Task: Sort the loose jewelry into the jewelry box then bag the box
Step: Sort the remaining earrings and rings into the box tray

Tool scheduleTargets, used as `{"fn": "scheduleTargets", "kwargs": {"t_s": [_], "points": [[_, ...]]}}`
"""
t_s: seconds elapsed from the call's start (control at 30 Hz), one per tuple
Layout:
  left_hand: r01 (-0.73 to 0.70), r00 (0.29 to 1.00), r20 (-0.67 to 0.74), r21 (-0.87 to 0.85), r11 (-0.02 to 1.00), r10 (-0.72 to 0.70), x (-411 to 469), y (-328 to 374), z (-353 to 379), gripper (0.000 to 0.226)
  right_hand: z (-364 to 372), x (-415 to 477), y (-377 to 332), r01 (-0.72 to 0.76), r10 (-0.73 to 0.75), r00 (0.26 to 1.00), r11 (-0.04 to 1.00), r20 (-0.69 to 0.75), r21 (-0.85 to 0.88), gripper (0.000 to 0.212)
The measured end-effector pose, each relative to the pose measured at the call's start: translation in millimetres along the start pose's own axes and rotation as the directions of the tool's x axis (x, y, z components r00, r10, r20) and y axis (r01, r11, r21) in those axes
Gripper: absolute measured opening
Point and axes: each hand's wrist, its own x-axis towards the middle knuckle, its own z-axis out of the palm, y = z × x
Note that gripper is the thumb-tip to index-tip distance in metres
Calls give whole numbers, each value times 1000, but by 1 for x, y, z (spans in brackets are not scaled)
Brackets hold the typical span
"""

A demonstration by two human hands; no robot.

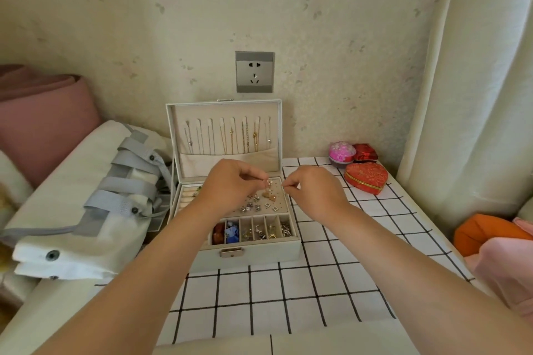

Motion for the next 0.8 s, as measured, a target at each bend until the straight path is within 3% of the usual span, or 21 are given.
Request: {"fn": "scheduleTargets", "kwargs": {"t_s": [0.37, 0.8], "points": [[-55, 998, 15, 121, 991, 54, 7, -13, -5, 8, 5, 9, -13, 213, -202, 977, 952, 74, -219, 21], [-107, 994, -3, 240, 965, 111, 8, -17, -7, 7, 3, 5, -16, 172, -160, 985, 959, 70, -226, 18]]}}
